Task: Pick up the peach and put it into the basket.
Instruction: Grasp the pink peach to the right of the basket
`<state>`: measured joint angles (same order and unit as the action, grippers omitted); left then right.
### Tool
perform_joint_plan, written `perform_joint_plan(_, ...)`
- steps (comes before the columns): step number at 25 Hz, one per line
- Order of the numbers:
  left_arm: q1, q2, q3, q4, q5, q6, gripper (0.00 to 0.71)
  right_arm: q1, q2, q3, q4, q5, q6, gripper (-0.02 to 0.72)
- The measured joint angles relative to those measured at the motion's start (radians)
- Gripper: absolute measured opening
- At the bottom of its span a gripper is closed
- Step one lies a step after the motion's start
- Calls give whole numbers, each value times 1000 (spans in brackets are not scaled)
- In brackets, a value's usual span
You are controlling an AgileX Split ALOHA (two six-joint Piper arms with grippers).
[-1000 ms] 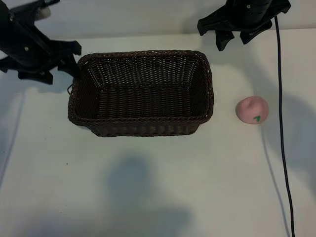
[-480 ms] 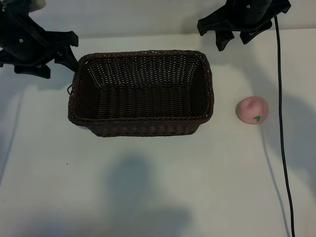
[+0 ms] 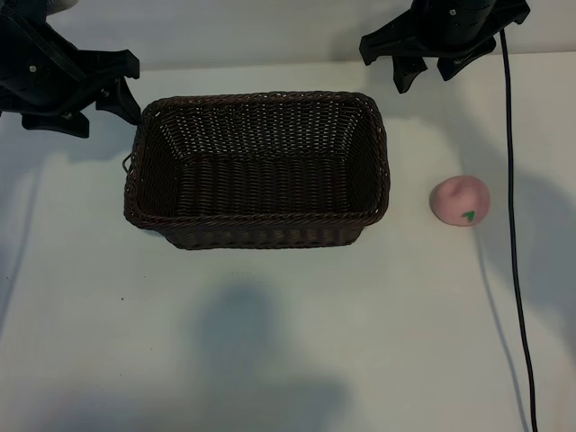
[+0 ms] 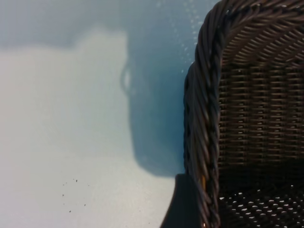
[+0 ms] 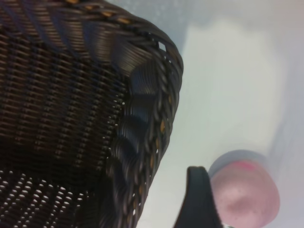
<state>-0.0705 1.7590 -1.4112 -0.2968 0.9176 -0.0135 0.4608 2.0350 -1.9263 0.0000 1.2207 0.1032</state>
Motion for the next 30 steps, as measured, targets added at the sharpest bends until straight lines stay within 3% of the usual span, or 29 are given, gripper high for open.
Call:
perform_joint_plan(23, 0, 0, -2, -2, -3, 6, 588, -55, -3, 3, -17, -1, 61, 510)
perform_joint_plan(30, 0, 0, -2, -2, -3, 6, 588, -55, -80, 100, -27, -1, 61, 510)
